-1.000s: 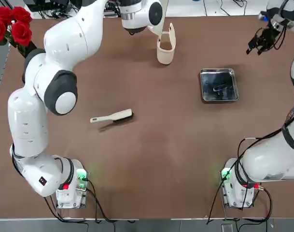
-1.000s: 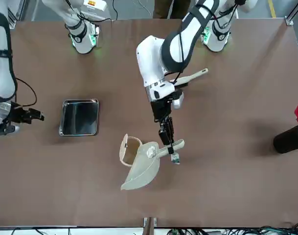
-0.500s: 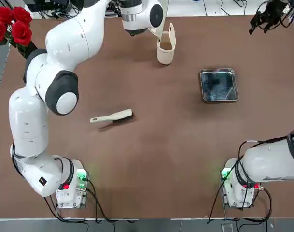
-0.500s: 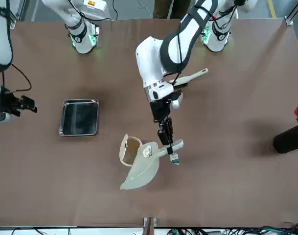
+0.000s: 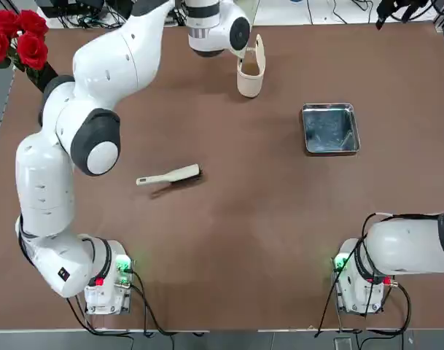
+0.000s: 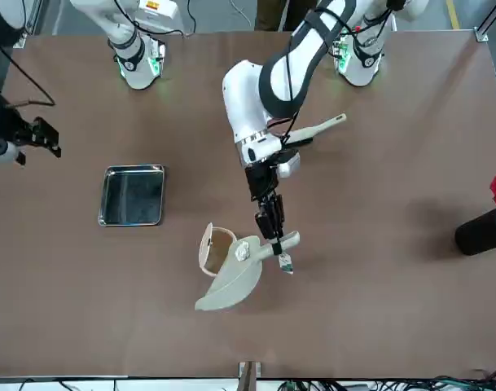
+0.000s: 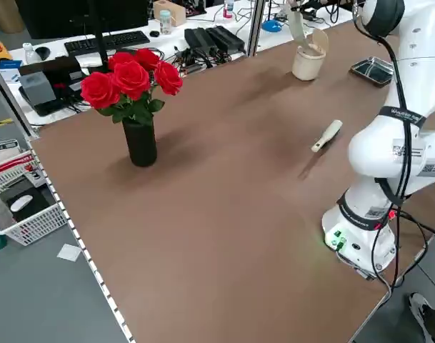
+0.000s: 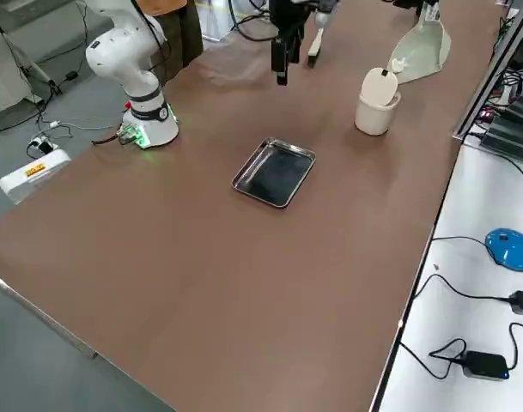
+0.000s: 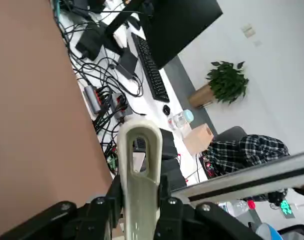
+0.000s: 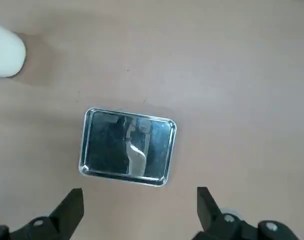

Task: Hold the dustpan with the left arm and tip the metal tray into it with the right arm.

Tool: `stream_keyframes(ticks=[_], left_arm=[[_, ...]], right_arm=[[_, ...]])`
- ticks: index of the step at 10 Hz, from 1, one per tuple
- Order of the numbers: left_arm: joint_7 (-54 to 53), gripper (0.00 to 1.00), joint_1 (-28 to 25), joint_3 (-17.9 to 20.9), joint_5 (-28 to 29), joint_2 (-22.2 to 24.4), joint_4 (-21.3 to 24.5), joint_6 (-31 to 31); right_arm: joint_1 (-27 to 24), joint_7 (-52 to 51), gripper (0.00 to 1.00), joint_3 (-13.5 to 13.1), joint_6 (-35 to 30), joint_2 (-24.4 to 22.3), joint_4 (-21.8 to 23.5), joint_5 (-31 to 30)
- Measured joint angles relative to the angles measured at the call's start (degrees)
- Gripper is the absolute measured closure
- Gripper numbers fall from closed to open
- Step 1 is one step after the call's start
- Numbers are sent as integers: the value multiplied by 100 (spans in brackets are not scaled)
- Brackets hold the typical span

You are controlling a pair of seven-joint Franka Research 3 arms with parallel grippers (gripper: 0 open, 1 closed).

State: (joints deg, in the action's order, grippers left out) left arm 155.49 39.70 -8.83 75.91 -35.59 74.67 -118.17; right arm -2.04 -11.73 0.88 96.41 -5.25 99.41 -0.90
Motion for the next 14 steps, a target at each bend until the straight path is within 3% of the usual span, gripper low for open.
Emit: stream_keyframes(ticks=[14], left_arm=[[-429, 68, 68, -3, 103, -30, -89, 2]], right_arm=[[-107, 1136, 0, 64, -784, -9, -559, -45]])
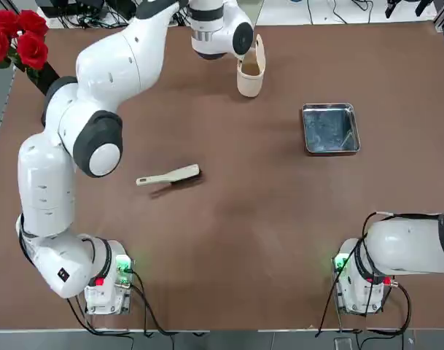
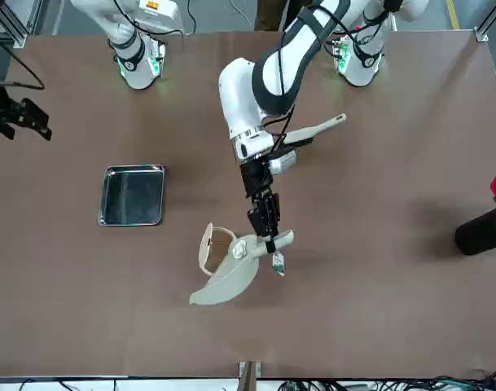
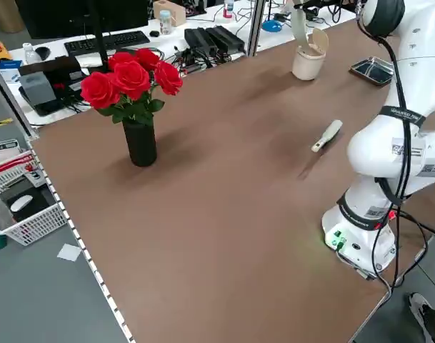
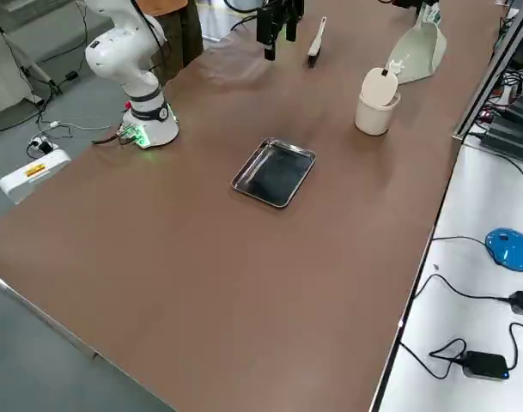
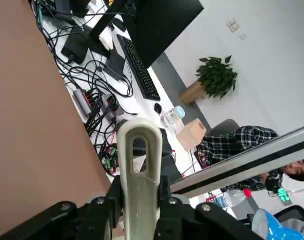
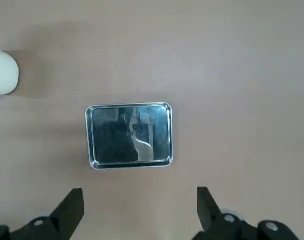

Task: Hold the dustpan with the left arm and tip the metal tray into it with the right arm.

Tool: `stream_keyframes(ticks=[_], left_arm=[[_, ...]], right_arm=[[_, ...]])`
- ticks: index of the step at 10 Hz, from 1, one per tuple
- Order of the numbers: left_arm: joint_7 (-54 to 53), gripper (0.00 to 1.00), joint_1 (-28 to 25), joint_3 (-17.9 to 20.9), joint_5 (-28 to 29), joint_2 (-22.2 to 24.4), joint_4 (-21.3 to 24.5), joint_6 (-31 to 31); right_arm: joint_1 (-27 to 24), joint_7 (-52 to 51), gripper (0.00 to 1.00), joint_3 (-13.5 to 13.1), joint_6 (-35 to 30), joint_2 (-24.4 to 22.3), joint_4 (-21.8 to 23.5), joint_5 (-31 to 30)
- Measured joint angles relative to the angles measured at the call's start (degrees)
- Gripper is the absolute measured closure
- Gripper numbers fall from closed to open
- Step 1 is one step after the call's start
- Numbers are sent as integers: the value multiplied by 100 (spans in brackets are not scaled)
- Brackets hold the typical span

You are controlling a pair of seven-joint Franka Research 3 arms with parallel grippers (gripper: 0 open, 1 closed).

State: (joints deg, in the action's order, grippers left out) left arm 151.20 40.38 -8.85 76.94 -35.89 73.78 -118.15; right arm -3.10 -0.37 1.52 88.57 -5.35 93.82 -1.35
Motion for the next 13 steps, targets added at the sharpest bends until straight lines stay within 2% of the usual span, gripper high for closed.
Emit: stream_keyframes(ticks=[9, 13], left_arm=[[-170, 68, 1, 45, 6, 0, -25, 0], [277, 68, 13, 46, 376, 1, -29, 0]], right_arm=[[-6, 19, 0, 3, -18, 25, -14, 1], [-16, 23, 0, 1, -18, 25, -15, 3]])
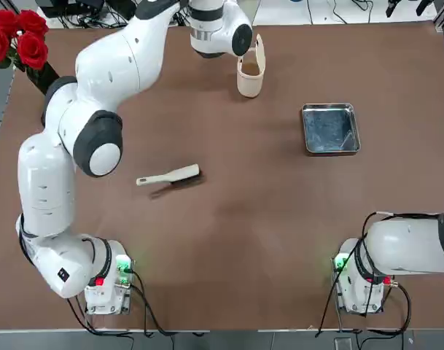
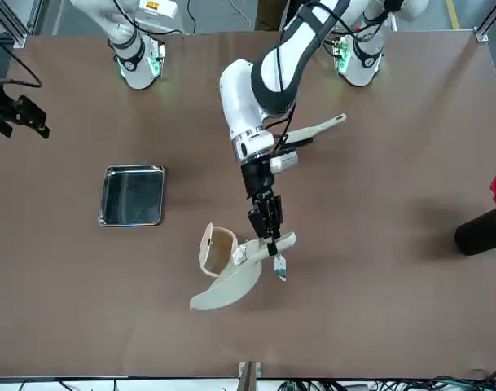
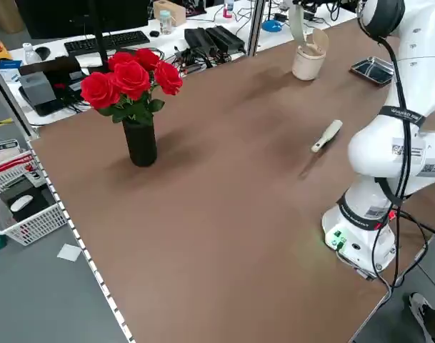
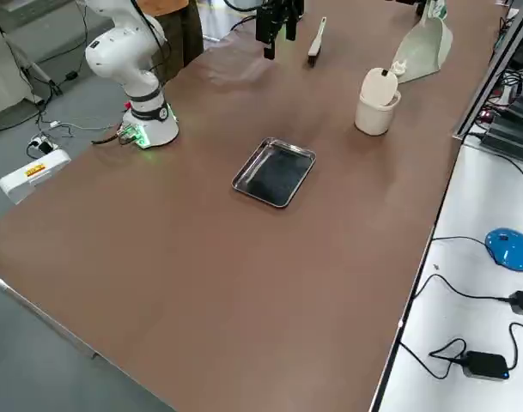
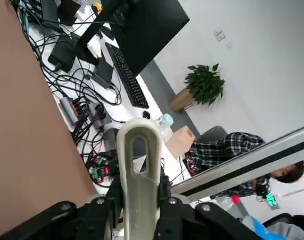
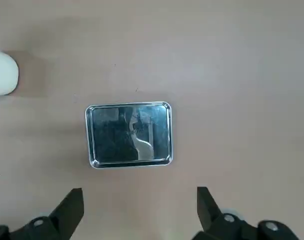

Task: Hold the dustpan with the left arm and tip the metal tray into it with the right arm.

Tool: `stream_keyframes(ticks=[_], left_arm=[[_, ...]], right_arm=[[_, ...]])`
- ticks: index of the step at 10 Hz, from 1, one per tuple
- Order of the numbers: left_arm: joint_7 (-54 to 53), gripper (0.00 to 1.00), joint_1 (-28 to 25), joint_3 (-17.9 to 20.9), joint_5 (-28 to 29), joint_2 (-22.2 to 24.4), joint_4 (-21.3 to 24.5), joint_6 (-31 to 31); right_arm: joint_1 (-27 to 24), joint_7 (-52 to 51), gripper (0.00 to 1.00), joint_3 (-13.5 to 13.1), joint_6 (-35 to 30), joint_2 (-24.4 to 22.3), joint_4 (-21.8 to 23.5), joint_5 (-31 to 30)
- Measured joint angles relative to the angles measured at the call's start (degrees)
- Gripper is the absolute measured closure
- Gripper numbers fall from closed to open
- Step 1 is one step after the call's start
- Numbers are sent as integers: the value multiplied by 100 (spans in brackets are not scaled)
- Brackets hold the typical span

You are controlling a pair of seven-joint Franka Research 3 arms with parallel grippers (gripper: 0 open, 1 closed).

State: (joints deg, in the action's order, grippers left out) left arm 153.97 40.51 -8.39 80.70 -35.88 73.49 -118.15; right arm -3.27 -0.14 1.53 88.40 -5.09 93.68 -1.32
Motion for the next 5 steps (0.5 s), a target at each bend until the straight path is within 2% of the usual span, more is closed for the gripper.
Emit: stream_keyframes(ticks=[5], left_arm=[[20, 68, 139, -3, 32, -2, 1, 0]], right_arm=[[-9, 1, 0, -1, 21, 0, 0, 0]])
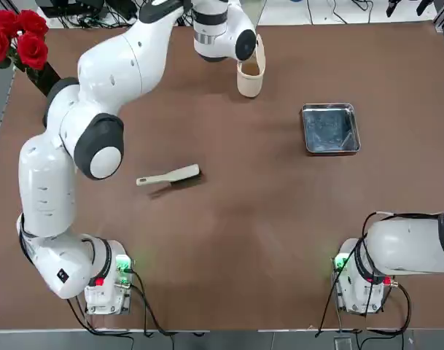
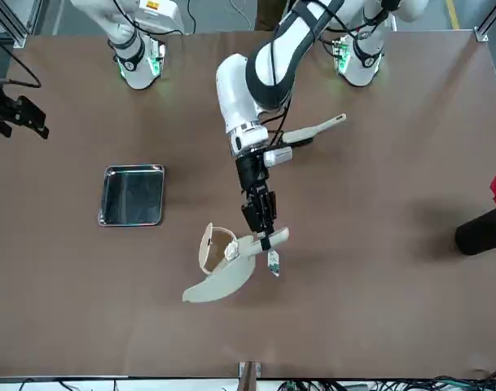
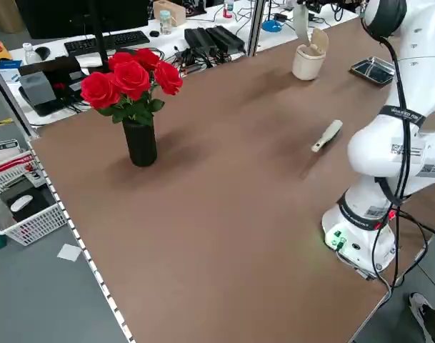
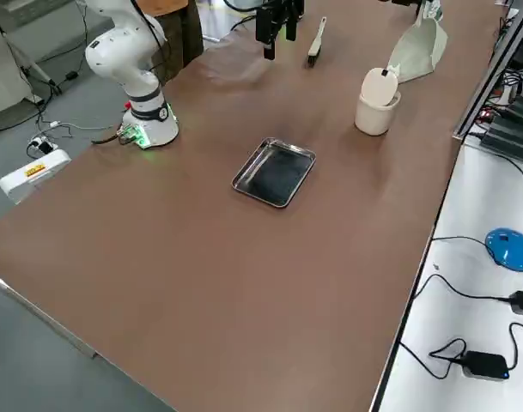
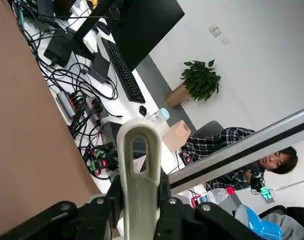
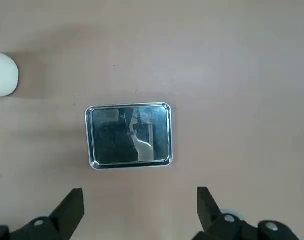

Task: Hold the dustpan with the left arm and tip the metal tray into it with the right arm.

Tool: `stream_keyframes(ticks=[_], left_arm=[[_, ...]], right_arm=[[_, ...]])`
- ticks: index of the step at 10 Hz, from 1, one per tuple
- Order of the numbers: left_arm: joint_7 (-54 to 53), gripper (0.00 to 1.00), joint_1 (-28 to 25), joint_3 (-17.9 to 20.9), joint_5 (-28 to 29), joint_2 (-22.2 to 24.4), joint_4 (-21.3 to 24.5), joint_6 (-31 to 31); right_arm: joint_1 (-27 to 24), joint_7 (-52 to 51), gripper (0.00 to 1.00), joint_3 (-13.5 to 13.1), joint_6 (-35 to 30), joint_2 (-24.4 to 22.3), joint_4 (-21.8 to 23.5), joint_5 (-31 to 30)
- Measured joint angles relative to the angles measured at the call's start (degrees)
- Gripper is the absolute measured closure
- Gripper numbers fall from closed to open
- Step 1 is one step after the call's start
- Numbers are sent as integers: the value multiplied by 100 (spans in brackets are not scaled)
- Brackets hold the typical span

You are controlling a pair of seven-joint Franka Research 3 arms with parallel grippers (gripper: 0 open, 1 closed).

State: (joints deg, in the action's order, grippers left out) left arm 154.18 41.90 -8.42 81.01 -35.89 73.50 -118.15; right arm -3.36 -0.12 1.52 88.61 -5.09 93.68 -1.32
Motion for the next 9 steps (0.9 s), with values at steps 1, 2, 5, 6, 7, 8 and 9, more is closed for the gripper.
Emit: stream_keyframes(ticks=[1, 2, 5, 6, 7, 8, 9], left_arm=[[-3, 68, 4, 0, 17, -4, 5, 0], [-4, 68, 4, 4, 30, -27, 10, 0], [-4, 68, 43, 4, 38, -64, 14, 0], [-3, 68, 52, 4, 41, -64, 3, 0], [-3, 68, 52, 9, 44, -63, -5, 0], [-3, 68, 51, 19, 95, -83, 7, 3], [-5, 68, 51, 29, 183, -126, 8, 5]], right_arm=[[0, 0, 0, 0, 0, 0, 0, 0], [0, 0, 0, 0, -6, 2, 0, 0], [-1, 2, 0, 0, -6, 8, 1, 0], [-6, 4, 0, 0, 3, 8, 1, 0], [-19, 5, 0, -2, 27, 9, 1, 0], [-27, 5, 0, -4, 50, 9, 1, 0], [-28, 5, 0, 0, 64, 13, 5, 0]])
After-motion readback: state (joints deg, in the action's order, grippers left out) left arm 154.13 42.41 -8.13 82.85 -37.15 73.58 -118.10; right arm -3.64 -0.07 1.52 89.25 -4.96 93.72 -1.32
